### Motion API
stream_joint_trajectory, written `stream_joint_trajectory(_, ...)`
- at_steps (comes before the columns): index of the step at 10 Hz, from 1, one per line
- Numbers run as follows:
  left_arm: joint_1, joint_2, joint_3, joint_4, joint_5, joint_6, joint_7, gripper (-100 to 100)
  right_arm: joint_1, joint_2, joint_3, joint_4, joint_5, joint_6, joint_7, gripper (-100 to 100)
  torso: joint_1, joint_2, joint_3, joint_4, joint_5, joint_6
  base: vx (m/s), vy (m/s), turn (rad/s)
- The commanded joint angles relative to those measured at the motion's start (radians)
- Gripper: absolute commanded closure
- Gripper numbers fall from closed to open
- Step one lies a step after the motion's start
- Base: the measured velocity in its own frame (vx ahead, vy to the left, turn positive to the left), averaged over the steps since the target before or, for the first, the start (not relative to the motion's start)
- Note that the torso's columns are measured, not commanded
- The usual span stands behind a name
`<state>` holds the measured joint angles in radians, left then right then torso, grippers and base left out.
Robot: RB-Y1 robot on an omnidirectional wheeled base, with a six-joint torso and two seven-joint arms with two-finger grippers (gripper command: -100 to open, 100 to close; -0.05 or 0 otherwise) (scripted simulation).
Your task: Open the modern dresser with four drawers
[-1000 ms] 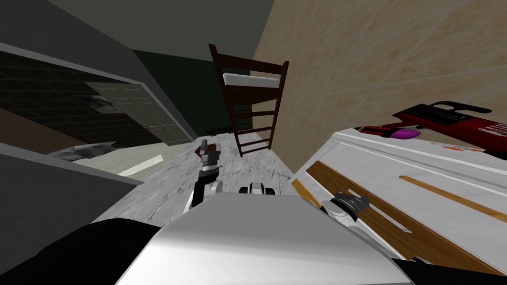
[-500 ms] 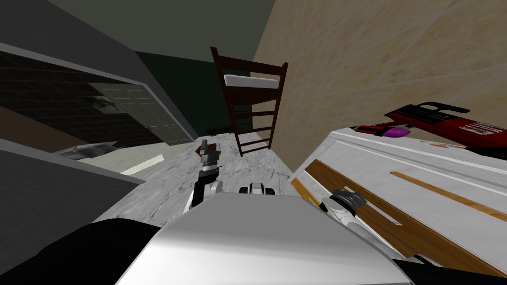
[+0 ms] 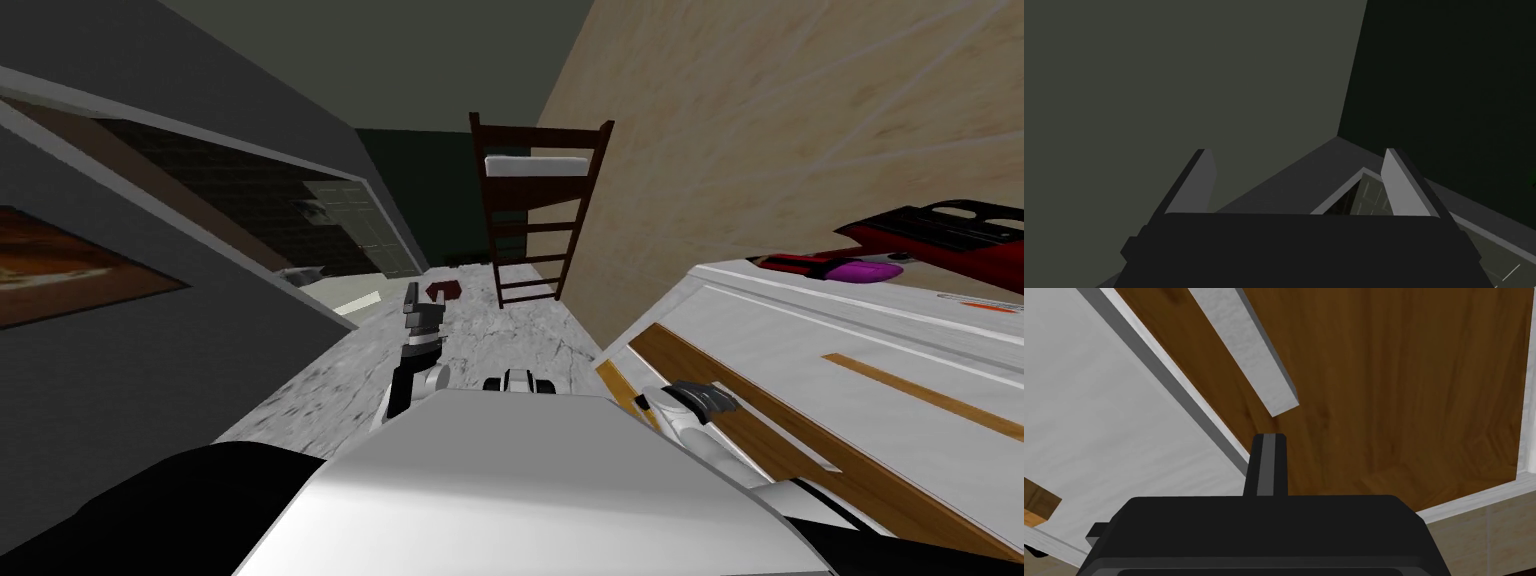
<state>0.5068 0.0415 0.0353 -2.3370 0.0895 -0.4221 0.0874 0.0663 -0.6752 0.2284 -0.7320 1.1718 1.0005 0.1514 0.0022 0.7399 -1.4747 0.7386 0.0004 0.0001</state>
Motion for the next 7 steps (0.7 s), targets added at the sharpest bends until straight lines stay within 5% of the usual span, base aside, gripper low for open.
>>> stream_joint_trajectory(1,0.0,0.0,0.0,0.0,0.0,0.0,0.0,0,-0.06,0.024,-0.035,0.051,-0.045,0.029,0.064,100,-0.001,-0.003,-0.002,-0.001,0.0,0.0,-0.262,0.064,0.32)
stream_joint_trajectory(4,0.0,0.0,0.0,0.0,0.0,0.0,0.0,0,-0.127,0.052,-0.074,0.108,-0.096,0.062,0.133,100,-0.003,-0.004,-0.002,-0.001,-0.001,0.0,-0.227,0.064,0.322)
stream_joint_trajectory(5,0.0,0.0,0.0,0.0,0.0,0.0,0.0,0,-0.113,0.046,-0.065,0.096,-0.085,0.054,0.116,100,-0.003,-0.003,-0.002,-0.001,-0.001,0.0,-0.095,0.029,0.069)
stream_joint_trajectory(6,0.001,0.0,0.0,0.0,0.0,0.0,0.0,0,-0.125,0.043,-0.074,0.092,-0.102,0.034,0.096,-100,-0.005,-0.007,-0.004,-0.002,-0.001,0.001,-0.113,-0.112,-0.054)
stream_joint_trajectory(7,0.001,0.0,0.001,0.0,0.0,0.0,0.0,0,-0.128,0.041,-0.077,0.089,-0.108,0.025,0.087,-100,-0.012,-0.005,-0.003,-0.002,-0.003,0.001,-0.163,-0.189,-0.013)
